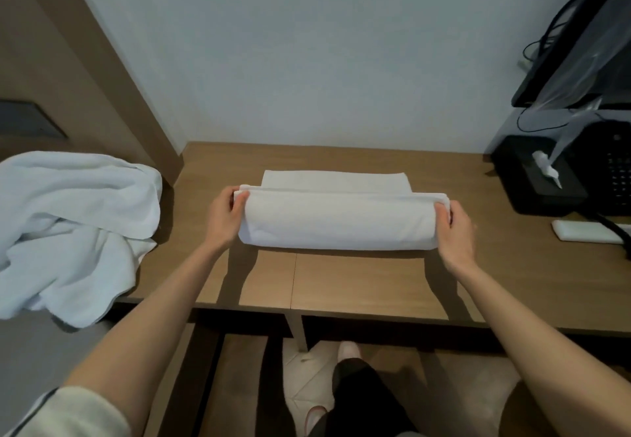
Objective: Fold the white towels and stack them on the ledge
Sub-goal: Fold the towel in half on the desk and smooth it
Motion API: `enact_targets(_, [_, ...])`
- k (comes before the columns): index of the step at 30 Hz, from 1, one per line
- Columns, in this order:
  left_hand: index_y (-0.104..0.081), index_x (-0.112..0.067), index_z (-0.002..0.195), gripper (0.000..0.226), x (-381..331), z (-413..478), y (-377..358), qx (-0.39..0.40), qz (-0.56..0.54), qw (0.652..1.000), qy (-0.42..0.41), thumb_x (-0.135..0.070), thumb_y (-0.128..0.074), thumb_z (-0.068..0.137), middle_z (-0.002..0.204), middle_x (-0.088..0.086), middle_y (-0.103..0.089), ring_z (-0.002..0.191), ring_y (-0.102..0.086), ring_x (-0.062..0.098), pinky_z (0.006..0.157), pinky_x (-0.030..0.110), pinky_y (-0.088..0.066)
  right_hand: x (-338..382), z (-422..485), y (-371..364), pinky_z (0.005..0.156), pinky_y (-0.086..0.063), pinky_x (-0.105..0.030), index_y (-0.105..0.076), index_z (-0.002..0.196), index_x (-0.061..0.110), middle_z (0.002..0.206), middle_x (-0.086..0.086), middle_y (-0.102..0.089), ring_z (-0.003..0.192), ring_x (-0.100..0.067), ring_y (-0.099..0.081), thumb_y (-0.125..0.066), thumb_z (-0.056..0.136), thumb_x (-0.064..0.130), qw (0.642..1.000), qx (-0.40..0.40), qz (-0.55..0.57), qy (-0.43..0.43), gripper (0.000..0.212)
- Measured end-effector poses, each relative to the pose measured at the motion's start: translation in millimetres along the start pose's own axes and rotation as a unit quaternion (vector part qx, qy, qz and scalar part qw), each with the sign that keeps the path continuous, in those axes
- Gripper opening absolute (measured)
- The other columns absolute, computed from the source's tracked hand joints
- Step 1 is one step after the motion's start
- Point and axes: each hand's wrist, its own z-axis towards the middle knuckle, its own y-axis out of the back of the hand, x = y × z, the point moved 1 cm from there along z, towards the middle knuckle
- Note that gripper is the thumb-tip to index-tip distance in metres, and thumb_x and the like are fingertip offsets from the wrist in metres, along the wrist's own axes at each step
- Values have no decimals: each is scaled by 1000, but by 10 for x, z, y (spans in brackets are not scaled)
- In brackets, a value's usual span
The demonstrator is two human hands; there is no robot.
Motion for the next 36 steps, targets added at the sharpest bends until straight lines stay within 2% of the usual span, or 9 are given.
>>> enact_targets(4, [-58,-7,109,26,16,408,-162,-1,36,999,1,-27,-45,99,99,2,-58,85,-53,14,64,21,-40,-19,319,-149,77,-48,-47,-50,91,7,87,-8,-58,84,-26,-57,-39,101,34,1000,-9,7,-16,31])
enact_targets(8, [-59,-4,109,28,61,790,-379,0,87,996,4,-25,-42,100,93,5,-59,79,-51,14,59,21,-34,-57,676,-356,75,-47,-43,-49,89,13,86,-3,-58,84,-24,-57,-36,101,38,999,-2,-8,-41,30])
enact_targets(15, [-57,-1,115,34,236,1252,-797,36,122,990,67,-27,-39,102,105,18,-64,96,-59,32,78,39,-45,-209,1238,-657,71,-39,-38,-48,88,11,77,-1,-49,78,-20,-49,-35,102,34,995,49,-30,-77,31])
enact_targets(21, [-58,-3,105,32,358,1431,-984,24,148,983,103,-29,-40,102,83,7,-59,71,-52,17,59,29,-37,-292,1544,-925,76,-42,-36,-55,101,10,89,-10,-54,84,-26,-53,-35,102,31,988,72,-93,-103,29])
enact_targets(25, [-63,-4,101,32,385,1516,-1013,24,153,983,98,-30,-45,100,76,6,-59,76,-58,27,65,35,-42,-375,1581,-1031,66,-40,-30,-53,84,13,82,-7,-57,68,-14,-51,-41,101,29,981,63,-126,-134,26])
enact_targets(27, [-63,-5,90,32,397,1550,-1024,23,149,983,106,-32,-48,98,66,3,-54,68,-53,25,60,33,-38,-401,1564,-1059,66,-40,-31,-52,81,13,79,-3,-56,67,-13,-51,-46,99,25,982,49,-118,-143,22])
enact_targets(30, [-56,-11,73,32,393,1583,-1046,7,139,980,145,-35,-54,95,60,-1,-51,64,-48,19,51,29,-32,-375,1540,-1066,71,-42,-32,-54,95,10,90,-5,-57,79,-17,-54,-53,95,17,980,36,-120,-157,7])
enact_targets(34, [-58,-10,86,30,426,1580,-1009,-31,71,972,221,-40,-62,88,79,0,-59,77,-53,17,71,27,-39,-262,1540,-1029,84,-49,-42,-45,115,6,114,-16,-58,102,-31,-58,-58,91,13,977,33,-91,-191,28])
enact_targets(36, [-57,-10,90,30,456,1521,-971,-30,27,968,247,-40,-62,86,79,-1,-60,75,-55,15,69,28,-40,-236,1501,-980,88,-49,-43,-44,123,7,119,-17,-58,107,-32,-58,-59,91,15,978,27,-79,-192,36])
